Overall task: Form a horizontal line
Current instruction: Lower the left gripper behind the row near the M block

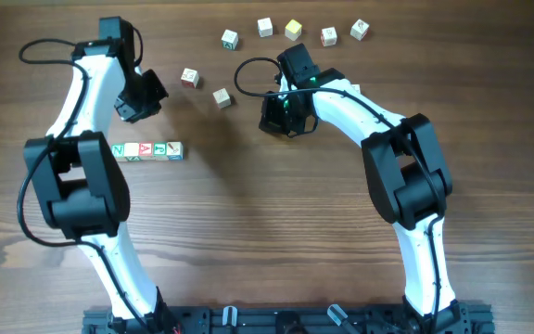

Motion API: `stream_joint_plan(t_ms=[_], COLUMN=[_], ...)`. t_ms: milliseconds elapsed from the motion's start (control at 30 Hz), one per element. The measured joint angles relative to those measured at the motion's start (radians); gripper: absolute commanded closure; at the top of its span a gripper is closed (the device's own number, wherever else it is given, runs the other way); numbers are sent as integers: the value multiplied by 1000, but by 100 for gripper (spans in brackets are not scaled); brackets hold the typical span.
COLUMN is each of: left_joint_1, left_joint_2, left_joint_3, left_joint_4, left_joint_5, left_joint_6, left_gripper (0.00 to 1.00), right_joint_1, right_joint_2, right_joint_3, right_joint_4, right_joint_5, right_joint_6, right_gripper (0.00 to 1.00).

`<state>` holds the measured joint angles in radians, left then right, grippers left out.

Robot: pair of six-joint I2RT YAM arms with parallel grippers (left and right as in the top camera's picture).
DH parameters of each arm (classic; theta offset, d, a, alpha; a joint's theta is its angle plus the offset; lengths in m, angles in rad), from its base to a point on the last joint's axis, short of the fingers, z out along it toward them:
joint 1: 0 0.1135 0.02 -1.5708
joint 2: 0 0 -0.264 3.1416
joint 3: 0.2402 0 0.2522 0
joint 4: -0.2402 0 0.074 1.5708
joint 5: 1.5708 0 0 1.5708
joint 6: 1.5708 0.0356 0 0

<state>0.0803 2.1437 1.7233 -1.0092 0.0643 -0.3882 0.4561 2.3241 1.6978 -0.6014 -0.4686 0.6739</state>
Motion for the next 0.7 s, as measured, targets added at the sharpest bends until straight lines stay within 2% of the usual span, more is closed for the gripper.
stream_joint_plan(t_ms=[433,700], left_joint_1=[21,26], left_joint_2=[24,24], left_joint_3=[-9,-53], left_joint_4=[-26,19], left_joint_5=[-119,-128], left_joint_6=[0,0], left_gripper=[96,96], right_joint_1=[0,0], right_joint_2=[0,0], right_joint_3=[0,0], right_joint_4=[0,0], right_joint_5=[0,0], right_joint_6=[-6,-6], right_gripper=[90,90])
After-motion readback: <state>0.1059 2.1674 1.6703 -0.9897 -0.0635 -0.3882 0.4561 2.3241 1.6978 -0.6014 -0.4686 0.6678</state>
